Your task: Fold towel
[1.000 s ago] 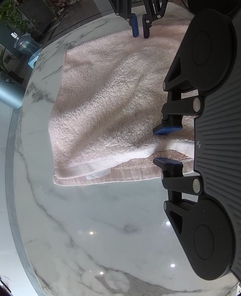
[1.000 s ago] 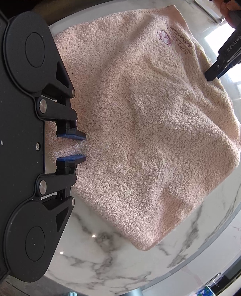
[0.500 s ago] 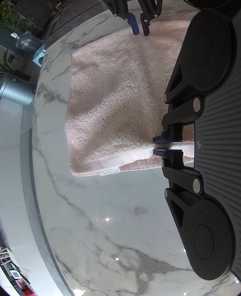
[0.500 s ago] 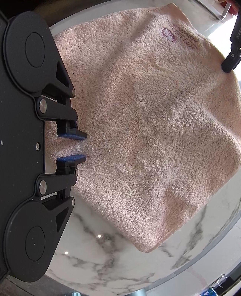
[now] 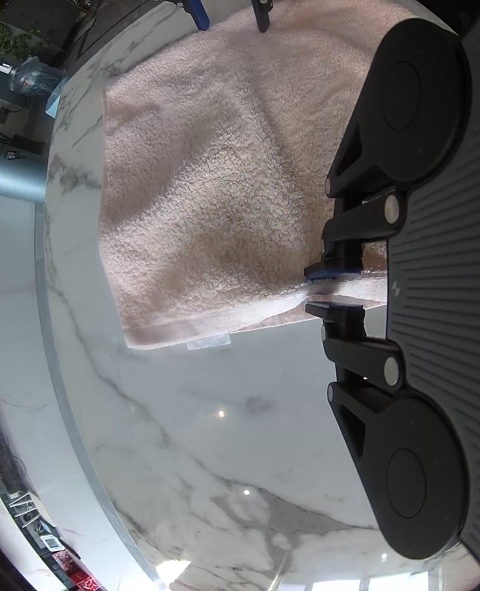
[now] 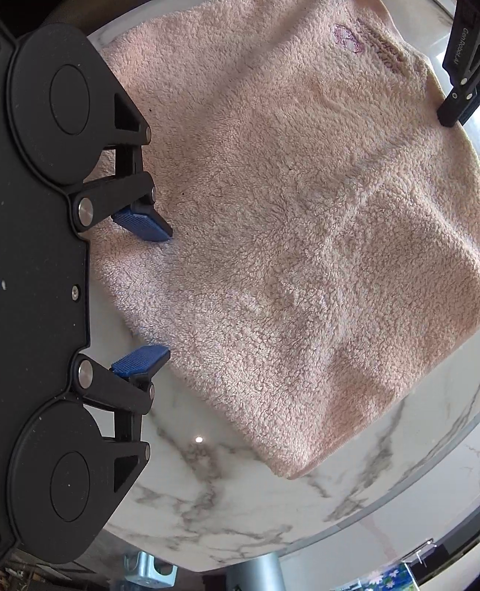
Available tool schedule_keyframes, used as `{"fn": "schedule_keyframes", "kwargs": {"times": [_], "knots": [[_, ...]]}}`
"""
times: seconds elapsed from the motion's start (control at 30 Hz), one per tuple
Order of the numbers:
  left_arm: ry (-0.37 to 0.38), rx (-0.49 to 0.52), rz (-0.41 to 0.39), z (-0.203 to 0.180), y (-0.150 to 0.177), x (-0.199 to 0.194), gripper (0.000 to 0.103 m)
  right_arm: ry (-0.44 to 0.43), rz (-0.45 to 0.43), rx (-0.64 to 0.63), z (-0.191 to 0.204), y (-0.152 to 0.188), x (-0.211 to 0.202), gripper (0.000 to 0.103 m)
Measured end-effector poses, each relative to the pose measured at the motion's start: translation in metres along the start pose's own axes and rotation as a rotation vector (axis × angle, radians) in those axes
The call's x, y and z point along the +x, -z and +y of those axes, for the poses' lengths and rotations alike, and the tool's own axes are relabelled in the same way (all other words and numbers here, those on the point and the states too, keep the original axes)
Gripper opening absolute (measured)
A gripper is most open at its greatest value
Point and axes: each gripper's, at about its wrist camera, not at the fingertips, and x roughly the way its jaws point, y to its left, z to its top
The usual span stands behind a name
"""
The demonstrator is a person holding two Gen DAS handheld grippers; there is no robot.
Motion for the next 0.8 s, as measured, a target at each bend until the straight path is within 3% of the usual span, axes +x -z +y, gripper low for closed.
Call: {"fn": "schedule_keyframes", "kwargs": {"times": [0.17, 0.3, 0.4, 0.43, 0.5, 0.6, 0.8], "knots": [[0.042, -0.083, -0.001, 0.023, 0.000, -0.005, 0.026, -0.004, 0.000, 0.006, 0.001, 0.002, 0.000, 0.062], [0.016, -0.083, -0.010, 0.026, -0.002, -0.013, 0.027, -0.009, -0.004, 0.017, 0.001, 0.005, -0.001, 0.062], [-0.106, -0.066, -0.042, 0.027, -0.007, -0.019, 0.023, -0.007, -0.004, 0.014, 0.003, 0.006, -0.002, 0.062], [-0.076, -0.088, -0.044, 0.030, -0.008, -0.019, 0.023, -0.007, -0.004, 0.013, 0.003, 0.006, -0.002, 0.062], [0.063, -0.167, -0.044, 0.040, -0.007, -0.024, 0.023, -0.006, -0.005, 0.011, 0.004, 0.007, -0.003, 0.062], [0.120, -0.160, -0.040, 0.034, -0.006, -0.022, 0.021, -0.008, -0.006, 0.013, 0.005, 0.009, -0.003, 0.062], [0.067, -0.124, 0.012, 0.018, -0.004, 0.001, 0.014, -0.006, -0.005, 0.014, 0.008, 0.012, -0.005, 0.062]]}}
